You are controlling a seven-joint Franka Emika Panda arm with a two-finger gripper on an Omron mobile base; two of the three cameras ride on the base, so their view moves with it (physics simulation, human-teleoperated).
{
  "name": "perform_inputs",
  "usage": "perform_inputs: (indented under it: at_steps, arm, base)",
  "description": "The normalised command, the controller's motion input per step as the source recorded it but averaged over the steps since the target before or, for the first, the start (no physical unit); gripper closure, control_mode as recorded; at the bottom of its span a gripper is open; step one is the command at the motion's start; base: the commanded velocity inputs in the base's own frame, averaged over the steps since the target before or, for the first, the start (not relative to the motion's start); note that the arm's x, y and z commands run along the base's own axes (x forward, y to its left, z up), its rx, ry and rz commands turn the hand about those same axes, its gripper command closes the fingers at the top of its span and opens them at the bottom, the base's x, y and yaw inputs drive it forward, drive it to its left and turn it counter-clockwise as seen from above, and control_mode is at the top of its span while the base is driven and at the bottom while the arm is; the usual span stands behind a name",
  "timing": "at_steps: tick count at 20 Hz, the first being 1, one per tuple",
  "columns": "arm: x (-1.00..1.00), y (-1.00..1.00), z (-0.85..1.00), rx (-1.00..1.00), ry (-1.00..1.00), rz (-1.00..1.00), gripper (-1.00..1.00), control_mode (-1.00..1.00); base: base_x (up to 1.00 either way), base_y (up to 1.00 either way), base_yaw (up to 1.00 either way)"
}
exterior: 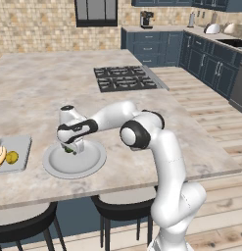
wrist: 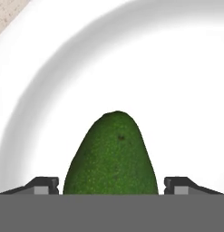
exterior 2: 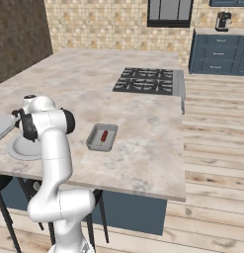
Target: Place one cooked food and one vegetable from the large plate to each tupperware container.
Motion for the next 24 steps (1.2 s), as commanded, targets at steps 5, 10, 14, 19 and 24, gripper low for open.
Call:
perform_inputs:
  at_steps: [5, 10, 14, 19, 24]
  arm:
    - [0.0, 0.0, 0.0, 0.0, 0.0, 0.0, 1.0, -1.0]
    - [-0.03, -0.01, 0.02, -0.04, 0.0, 0.0, 1.0, -1.0]
    - [-0.18, -0.34, 0.66, -0.17, 0.0, 0.01, 1.0, -1.0]
    - [-0.25, -0.87, 0.9, -0.09, -0.06, 0.22, 1.0, -1.0]
    - [-0.05, -1.0, 0.78, 0.0, 0.0, 0.3, 1.0, -1.0]
  base:
    - [0.0, 0.0, 0.0]
    - [0.0, 0.0, 0.0]
    - [0.0, 0.0, 0.0]
    - [0.0, 0.0, 0.0]
    - [0.0, 0.0, 0.0]
